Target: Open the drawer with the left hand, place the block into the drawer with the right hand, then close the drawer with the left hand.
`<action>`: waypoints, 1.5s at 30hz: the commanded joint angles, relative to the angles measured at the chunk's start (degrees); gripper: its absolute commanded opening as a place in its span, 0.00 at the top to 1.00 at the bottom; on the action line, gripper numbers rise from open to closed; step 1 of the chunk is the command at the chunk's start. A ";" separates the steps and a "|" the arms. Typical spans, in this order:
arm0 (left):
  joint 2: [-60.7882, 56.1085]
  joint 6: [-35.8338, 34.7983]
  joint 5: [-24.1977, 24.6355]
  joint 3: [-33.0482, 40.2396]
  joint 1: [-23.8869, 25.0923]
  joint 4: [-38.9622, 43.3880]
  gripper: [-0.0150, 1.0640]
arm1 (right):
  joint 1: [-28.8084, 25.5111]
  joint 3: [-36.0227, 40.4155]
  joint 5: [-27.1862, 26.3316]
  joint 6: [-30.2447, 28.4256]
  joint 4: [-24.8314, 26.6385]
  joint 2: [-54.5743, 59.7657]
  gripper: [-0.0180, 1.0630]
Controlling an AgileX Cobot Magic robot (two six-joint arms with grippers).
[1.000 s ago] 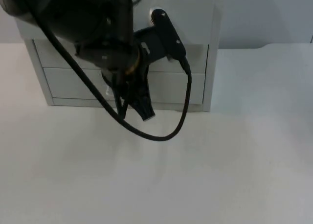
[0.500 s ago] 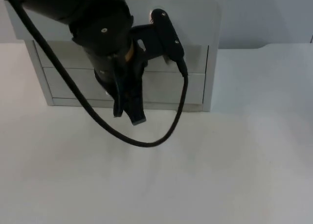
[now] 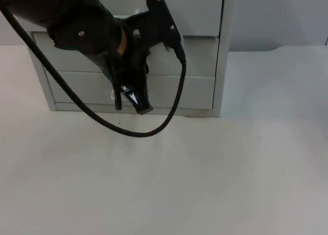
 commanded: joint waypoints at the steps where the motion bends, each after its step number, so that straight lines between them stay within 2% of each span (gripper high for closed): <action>1: 0.79 0.09 -4.19 -1.20 1.62 5.41 0.99 | -0.38 0.00 -0.26 -0.41 0.16 -0.56 0.24; 12: 2.01 0.09 -5.18 -1.32 1.62 11.91 0.98 | -0.38 0.00 -0.13 -0.41 0.16 -0.56 0.24; 13: 2.01 0.09 -5.18 -1.32 1.62 11.43 0.93 | -0.38 0.00 -0.13 -0.41 0.16 -0.56 0.24; 15: 2.01 0.09 -5.47 -1.32 1.62 10.82 0.78 | -0.38 0.00 -0.13 -0.41 0.16 -0.56 0.24; 17: 2.01 0.09 -5.47 -1.32 1.62 10.52 0.56 | -0.38 0.00 -0.13 -0.41 0.16 -0.56 0.24; 18: 2.01 0.09 -5.47 -1.32 1.62 10.52 0.56 | -0.38 0.00 -0.13 -0.41 0.16 -0.56 0.24; 20: 2.01 0.09 -4.25 -1.32 1.52 8.57 0.36 | -0.38 0.00 -0.13 -0.41 0.16 -0.56 0.24; 21: 2.01 0.09 -3.38 -1.32 1.52 8.17 0.32 | -0.38 0.00 -0.24 -0.41 0.16 -0.56 0.24; 24: 2.01 0.09 -2.32 -1.20 1.52 7.42 0.31 | -0.38 0.00 -0.24 -0.41 0.16 -0.56 0.24; 33: 1.39 0.09 6.41 -0.99 -0.35 4.83 0.31 | -0.38 0.00 -0.63 -0.41 0.16 -0.56 0.24; 45: -0.34 0.07 11.18 -0.99 -3.49 1.58 0.31 | -0.38 0.00 -0.51 -0.81 0.16 -0.56 0.24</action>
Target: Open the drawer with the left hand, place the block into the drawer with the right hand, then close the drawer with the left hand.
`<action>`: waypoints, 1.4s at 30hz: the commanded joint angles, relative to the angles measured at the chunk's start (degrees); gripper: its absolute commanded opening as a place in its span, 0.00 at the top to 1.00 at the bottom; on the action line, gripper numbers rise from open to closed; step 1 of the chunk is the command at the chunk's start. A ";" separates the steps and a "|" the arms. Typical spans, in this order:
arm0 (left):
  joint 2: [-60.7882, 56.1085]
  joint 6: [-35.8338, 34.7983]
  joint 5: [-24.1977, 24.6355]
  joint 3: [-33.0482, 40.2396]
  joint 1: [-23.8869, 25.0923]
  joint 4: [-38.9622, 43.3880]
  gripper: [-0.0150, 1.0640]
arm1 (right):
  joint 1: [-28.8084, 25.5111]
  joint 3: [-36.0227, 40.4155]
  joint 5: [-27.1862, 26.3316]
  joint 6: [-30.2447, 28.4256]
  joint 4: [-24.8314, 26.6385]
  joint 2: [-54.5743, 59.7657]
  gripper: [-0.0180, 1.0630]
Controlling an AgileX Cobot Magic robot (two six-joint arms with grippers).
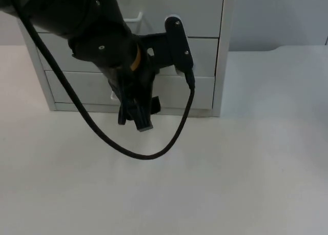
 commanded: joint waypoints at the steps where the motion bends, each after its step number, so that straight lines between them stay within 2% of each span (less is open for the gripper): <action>1: -1.82 -0.70 4.17 -0.64 0.42 -1.62 0.31 | -0.38 0.00 -0.30 -0.89 0.10 -0.56 0.24; 3: -2.12 0.05 4.96 -0.64 0.42 -2.52 0.31 | -0.38 0.00 -0.30 -0.89 0.10 -0.56 0.24; 7: -3.07 8.34 8.44 -0.64 0.38 -12.92 0.31 | -0.38 0.00 -0.30 -0.87 0.20 -0.56 0.24; 8: -3.07 8.34 8.44 -0.64 0.38 -12.92 0.31 | -0.38 0.00 -0.30 -0.87 0.20 -0.56 0.24; 12: -4.69 14.01 12.68 -0.64 0.12 -25.17 0.31 | -0.38 0.00 -0.30 -0.87 0.29 -0.56 0.24; 13: -4.69 14.01 12.68 -0.64 0.12 -25.17 0.31 | -0.38 0.00 -0.30 -0.87 0.29 -0.56 0.24; 17: -8.18 17.35 18.57 -0.64 0.12 -34.96 0.31 | -0.38 0.00 -0.30 -0.87 0.33 -0.56 0.24; 18: -8.18 17.35 18.57 -0.64 0.12 -34.96 0.31 | -0.38 0.00 -0.30 -0.87 0.33 -0.56 0.24; 21: -11.53 18.18 23.59 -0.64 0.12 -39.99 0.31 | -0.38 0.00 -0.08 -0.87 0.49 -0.56 0.24; 23: -13.93 17.22 26.85 -0.64 0.12 -41.54 0.31 | -0.25 0.00 -0.08 -0.87 0.51 -0.56 0.24; 24: -13.93 17.22 26.85 -0.64 0.12 -41.54 0.31 | -0.25 0.00 -0.08 -0.87 0.51 -0.56 0.24; 28: -19.39 12.21 31.50 -0.64 0.38 -42.36 0.31 | -0.25 0.00 0.04 -0.87 0.51 -0.56 0.24; 37: -27.12 8.06 36.14 -0.64 0.39 -42.51 0.31 | -0.25 0.00 0.15 -0.87 0.51 -0.56 0.24; 42: -30.80 5.89 36.27 -0.64 0.39 -41.71 0.31 | -0.25 0.00 0.26 -0.87 0.65 -0.56 0.24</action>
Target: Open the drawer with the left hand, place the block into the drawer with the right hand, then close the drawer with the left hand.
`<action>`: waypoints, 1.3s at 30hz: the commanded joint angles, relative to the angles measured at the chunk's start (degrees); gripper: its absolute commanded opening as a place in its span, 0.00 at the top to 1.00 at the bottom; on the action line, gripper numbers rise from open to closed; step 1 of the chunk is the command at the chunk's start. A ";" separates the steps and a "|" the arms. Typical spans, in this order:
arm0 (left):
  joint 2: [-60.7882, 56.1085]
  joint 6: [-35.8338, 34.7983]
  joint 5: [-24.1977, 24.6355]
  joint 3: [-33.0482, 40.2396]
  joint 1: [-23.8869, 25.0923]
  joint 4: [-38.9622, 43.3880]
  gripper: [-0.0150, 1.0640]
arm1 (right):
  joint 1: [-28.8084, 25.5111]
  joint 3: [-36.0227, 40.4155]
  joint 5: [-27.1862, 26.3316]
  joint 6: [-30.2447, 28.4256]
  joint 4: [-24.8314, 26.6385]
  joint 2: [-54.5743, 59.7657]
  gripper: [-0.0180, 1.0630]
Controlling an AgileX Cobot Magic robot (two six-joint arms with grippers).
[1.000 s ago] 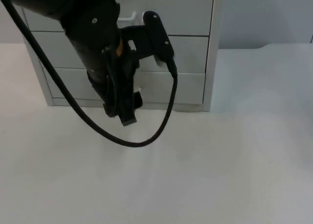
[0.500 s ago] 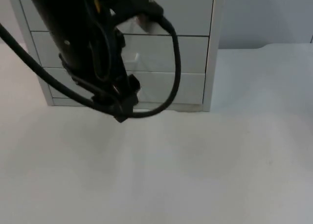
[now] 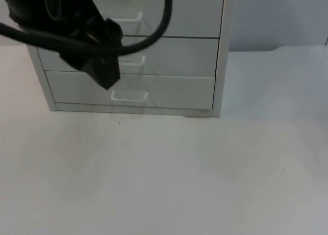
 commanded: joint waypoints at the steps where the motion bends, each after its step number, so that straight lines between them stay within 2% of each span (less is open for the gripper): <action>1: -2.00 -1.41 0.38 -0.26 0.04 0.63 0.31 | -0.25 0.00 0.15 -0.62 0.35 -0.56 0.24; 5: -3.84 -3.97 0.38 -0.26 0.13 4.22 0.31 | -0.25 0.00 0.27 -0.62 0.35 -0.56 0.24; 9: -4.97 -5.03 0.58 -0.26 2.54 4.55 0.31 | -0.25 0.00 0.27 -0.62 0.35 -0.56 0.24; 13: -7.31 -6.14 2.21 0.01 9.51 4.12 0.31 | -0.25 0.00 0.15 -0.62 0.35 -0.56 0.24; 14: -7.31 -6.14 2.21 0.01 9.51 4.12 0.31 | -0.25 0.00 0.15 -0.62 0.35 -0.56 0.24; 19: -14.62 -7.37 -1.25 5.80 22.56 1.86 0.31 | -0.25 0.00 -0.32 -0.62 0.59 -0.56 0.24; 20: -14.62 -7.37 -1.25 5.80 22.56 1.86 0.31 | -0.25 0.00 -0.32 -0.62 0.59 -0.56 0.24; 23: -20.39 -7.37 -4.67 10.75 30.90 -0.29 0.31 | -0.25 0.00 -0.92 -0.93 1.00 -0.56 0.24; 25: -23.96 -7.02 -5.10 13.11 35.49 -0.18 0.31 | -0.25 0.00 -1.44 -1.32 1.47 -0.56 0.24; 26: -23.96 -7.02 -5.10 13.11 35.49 -0.18 0.31 | -0.25 0.00 -1.44 -1.32 1.47 -0.56 0.24; 29: -29.00 -7.23 -5.84 15.13 40.98 -1.26 0.31 | -0.25 0.00 -2.11 -1.32 1.69 -1.00 0.24; 31: -32.46 -7.12 -6.77 16.11 42.37 -3.39 0.31 | -0.25 0.00 -3.17 -2.52 2.97 -2.72 0.24; 36: -39.18 -7.02 -7.34 18.07 42.40 -3.88 0.31 | -0.25 0.00 -4.42 -6.20 5.93 -10.06 0.24; 39: -42.00 -6.94 -8.07 18.51 41.68 -5.34 0.31 | -0.25 0.00 -4.42 -6.20 5.93 -15.06 0.24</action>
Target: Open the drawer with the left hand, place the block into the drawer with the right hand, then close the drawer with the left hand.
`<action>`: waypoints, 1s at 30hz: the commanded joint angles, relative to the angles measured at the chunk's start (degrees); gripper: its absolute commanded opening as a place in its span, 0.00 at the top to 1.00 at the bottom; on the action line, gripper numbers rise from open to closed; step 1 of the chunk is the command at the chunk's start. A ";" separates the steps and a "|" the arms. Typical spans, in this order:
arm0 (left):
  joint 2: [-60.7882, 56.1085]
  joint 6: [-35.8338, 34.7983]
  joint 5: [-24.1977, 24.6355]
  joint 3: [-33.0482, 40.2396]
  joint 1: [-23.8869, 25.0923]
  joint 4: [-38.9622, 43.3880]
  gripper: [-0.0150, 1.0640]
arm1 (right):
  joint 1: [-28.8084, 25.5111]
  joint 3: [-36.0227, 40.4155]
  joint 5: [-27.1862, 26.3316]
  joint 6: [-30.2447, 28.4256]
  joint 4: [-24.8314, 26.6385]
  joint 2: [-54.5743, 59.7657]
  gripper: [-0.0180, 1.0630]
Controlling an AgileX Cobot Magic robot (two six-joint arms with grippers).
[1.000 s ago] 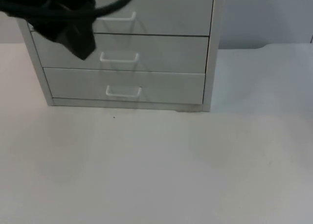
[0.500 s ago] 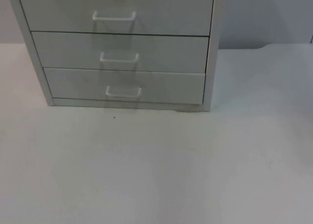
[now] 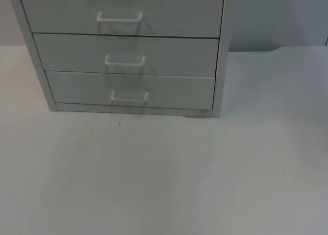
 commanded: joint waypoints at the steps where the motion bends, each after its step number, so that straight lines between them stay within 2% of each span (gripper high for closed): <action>1: -4.76 0.59 -2.20 1.02 -1.76 -2.66 0.31 | -0.25 -0.08 -0.35 -0.97 0.57 -5.94 0.24; 2: -4.76 0.59 -2.20 1.02 -1.76 -2.66 0.31 | -0.25 -0.08 -0.35 -0.97 0.57 -5.94 0.24; 6: -11.94 1.40 -1.60 1.28 -6.20 -1.95 0.31 | -0.25 2.74 -1.74 -1.92 0.57 -18.64 0.24; 11: -17.14 1.81 -0.70 1.28 -6.51 -1.95 0.31 | -0.25 8.15 -5.75 -1.92 0.57 -28.98 0.24; 16: -24.09 1.95 -0.83 4.40 -6.51 -2.31 0.31 | -0.25 11.70 -6.88 -1.92 0.57 -36.17 0.24; 20: -30.23 1.95 -0.93 8.63 -6.51 -2.54 0.31 | -0.25 11.92 -5.15 -2.90 0.46 -39.36 0.24; 25: -40.41 1.05 2.40 11.01 -6.51 -2.27 0.31 | -0.25 11.92 3.52 -4.30 0.46 -45.91 0.24; 30: -44.08 -0.50 5.79 11.01 -6.51 -1.91 0.31 | -0.25 11.92 8.28 -5.63 0.23 -51.44 0.24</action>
